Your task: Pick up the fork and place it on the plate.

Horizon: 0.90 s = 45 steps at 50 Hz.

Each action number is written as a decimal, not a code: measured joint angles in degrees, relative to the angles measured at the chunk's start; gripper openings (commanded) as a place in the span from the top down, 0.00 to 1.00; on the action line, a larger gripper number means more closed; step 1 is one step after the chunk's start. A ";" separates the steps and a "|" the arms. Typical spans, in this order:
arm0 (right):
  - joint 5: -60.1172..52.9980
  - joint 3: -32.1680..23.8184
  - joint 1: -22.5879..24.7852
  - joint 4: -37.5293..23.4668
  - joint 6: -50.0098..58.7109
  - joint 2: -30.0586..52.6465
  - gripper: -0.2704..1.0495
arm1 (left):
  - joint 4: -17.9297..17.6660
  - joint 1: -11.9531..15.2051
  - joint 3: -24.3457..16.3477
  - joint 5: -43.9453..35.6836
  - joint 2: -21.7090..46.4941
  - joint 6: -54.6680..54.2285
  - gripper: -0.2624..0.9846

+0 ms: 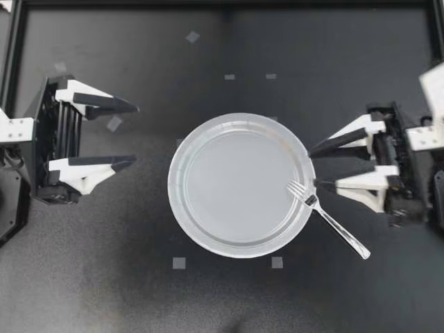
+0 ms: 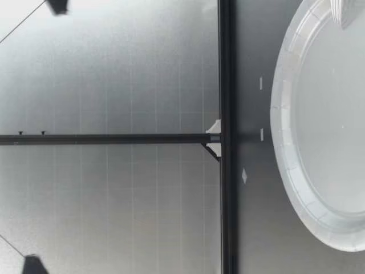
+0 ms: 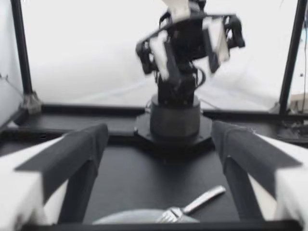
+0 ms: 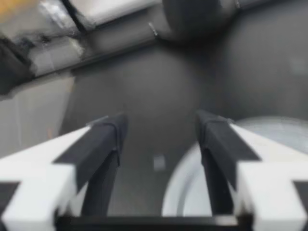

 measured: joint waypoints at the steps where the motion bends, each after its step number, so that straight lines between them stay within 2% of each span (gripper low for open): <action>1: -1.93 0.70 0.00 0.00 -0.79 0.00 0.34 | 0.00 0.00 0.18 0.00 0.18 0.00 0.08; 7: -9.93 3.52 -0.09 -0.09 -7.03 0.97 0.34 | -0.09 0.00 0.53 -0.09 1.58 0.00 0.08; 18: -10.81 1.49 -0.18 0.62 -18.02 4.92 0.34 | -0.09 0.00 0.35 0.00 2.46 0.09 0.08; 27: -8.88 -0.09 -0.35 1.23 -18.54 5.27 0.34 | -0.18 0.00 0.44 0.00 0.62 0.18 0.08; 45: -8.26 -0.26 -0.53 1.14 -19.51 3.87 0.34 | -0.18 0.00 2.99 0.00 -8.09 0.79 0.08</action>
